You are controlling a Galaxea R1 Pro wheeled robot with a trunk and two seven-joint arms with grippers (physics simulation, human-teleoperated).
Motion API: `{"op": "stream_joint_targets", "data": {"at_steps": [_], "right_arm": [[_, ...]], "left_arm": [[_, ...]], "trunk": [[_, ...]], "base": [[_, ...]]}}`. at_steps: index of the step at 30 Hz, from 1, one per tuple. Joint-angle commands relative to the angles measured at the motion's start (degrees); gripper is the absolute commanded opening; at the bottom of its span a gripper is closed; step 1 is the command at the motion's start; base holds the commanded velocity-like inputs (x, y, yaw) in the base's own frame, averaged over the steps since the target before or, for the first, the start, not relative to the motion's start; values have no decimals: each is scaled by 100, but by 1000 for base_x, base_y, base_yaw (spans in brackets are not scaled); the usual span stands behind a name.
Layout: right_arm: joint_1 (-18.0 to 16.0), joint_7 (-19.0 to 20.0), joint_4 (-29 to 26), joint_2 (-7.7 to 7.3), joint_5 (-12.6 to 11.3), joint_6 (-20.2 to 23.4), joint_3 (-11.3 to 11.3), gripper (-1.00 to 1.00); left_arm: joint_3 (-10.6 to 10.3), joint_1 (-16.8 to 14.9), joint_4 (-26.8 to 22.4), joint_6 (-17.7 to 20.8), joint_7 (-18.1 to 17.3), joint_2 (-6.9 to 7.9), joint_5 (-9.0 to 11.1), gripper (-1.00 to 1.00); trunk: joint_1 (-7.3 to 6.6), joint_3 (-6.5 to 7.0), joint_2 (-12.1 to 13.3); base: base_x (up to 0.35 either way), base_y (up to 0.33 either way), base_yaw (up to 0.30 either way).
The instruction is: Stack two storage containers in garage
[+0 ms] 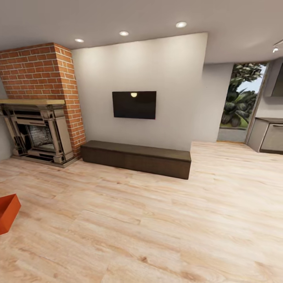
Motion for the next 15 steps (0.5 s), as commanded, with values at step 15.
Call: {"op": "stream_joint_targets", "data": {"at_steps": [15], "right_arm": [[-7, -11, 18, -25, -50, -60, 48, 100]], "left_arm": [[-12, -4, 4, -18, 5, -1, 39, 100]], "trunk": [[3, -6, -3]], "base": [[325, 0, 238]]}}
